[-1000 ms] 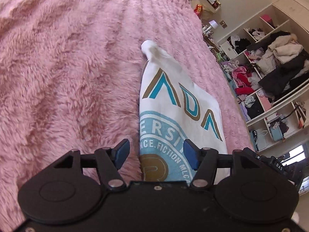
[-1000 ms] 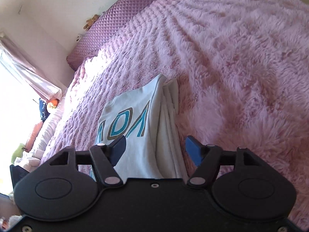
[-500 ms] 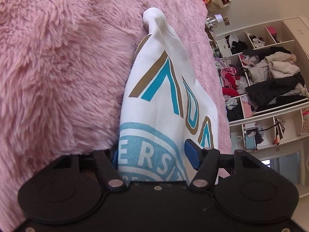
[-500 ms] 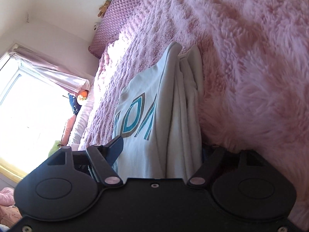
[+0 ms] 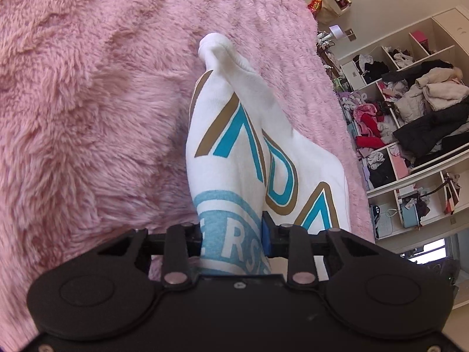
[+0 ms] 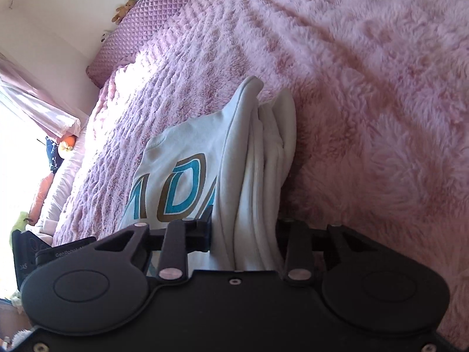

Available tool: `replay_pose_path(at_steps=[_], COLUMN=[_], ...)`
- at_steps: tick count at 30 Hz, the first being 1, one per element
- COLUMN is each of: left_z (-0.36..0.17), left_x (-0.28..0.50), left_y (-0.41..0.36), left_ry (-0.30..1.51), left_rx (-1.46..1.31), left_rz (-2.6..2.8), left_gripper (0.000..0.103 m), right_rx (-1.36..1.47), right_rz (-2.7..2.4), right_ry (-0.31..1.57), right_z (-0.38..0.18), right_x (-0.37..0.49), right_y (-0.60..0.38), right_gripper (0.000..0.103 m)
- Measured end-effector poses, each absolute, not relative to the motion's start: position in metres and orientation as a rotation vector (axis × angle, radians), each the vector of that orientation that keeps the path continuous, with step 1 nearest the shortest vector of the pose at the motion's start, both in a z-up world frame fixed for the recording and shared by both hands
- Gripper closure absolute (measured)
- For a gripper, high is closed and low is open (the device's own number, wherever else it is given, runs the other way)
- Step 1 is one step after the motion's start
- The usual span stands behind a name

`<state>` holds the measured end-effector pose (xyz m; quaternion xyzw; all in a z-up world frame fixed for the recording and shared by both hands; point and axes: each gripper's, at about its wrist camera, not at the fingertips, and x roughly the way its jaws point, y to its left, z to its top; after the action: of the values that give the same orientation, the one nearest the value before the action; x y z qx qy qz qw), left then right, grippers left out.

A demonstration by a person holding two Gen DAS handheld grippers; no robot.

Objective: Fold small clothes

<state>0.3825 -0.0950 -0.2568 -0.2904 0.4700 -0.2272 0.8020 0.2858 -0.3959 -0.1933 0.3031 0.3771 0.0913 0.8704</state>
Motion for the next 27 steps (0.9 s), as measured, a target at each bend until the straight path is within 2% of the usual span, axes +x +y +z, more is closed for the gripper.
replay_pose_path(at_steps=[5, 8, 15, 18, 21, 23, 24, 26, 27], left_z=[-0.217, -0.188, -0.13, -0.153, -0.209, -0.252, -0.264, -0.274, -0.275], left_x=[0.381, 0.383, 0.399, 0.419, 0.445, 0.452, 0.45, 0.441, 0.436], left_y=[-0.08, -0.042, 0.063, 0.105, 0.14, 0.154, 0.161, 0.174, 0.181], left_ry=[0.963, 0.902, 0.739, 0.76, 0.873, 0.945, 0.932, 0.895, 0.9], left_rx=[-0.587, -0.577, -0.502, -0.534, -0.614, -0.669, -0.712, -0.812, -0.847], left_rz=[-0.521, -0.505, -0.396, -0.31, -0.212, -0.151, -0.167, -0.209, -0.239], left_gripper=[0.079, 0.079, 0.078, 0.078, 0.076, 0.07, 0.064, 0.061, 0.055], right_rx=[0.499, 0.481, 0.566, 0.651, 0.631, 0.614, 0.654, 0.768, 0.807], right_rz=[0.258, 0.317, 0.503, 0.505, 0.429, 0.37, 0.366, 0.427, 0.447], right_ry=[0.746, 0.707, 0.597, 0.656, 0.729, 0.813, 0.814, 0.823, 0.837], right_z=[-0.139, -0.118, -0.106, -0.139, -0.187, -0.221, -0.233, -0.241, -0.241], right_x=[0.285, 0.298, 0.353, 0.386, 0.415, 0.427, 0.427, 0.423, 0.421], right_y=[-0.357, -0.329, -0.247, -0.222, -0.201, -0.199, -0.206, -0.225, -0.233], right_gripper=[0.072, 0.072, 0.073, 0.073, 0.073, 0.069, 0.063, 0.061, 0.056])
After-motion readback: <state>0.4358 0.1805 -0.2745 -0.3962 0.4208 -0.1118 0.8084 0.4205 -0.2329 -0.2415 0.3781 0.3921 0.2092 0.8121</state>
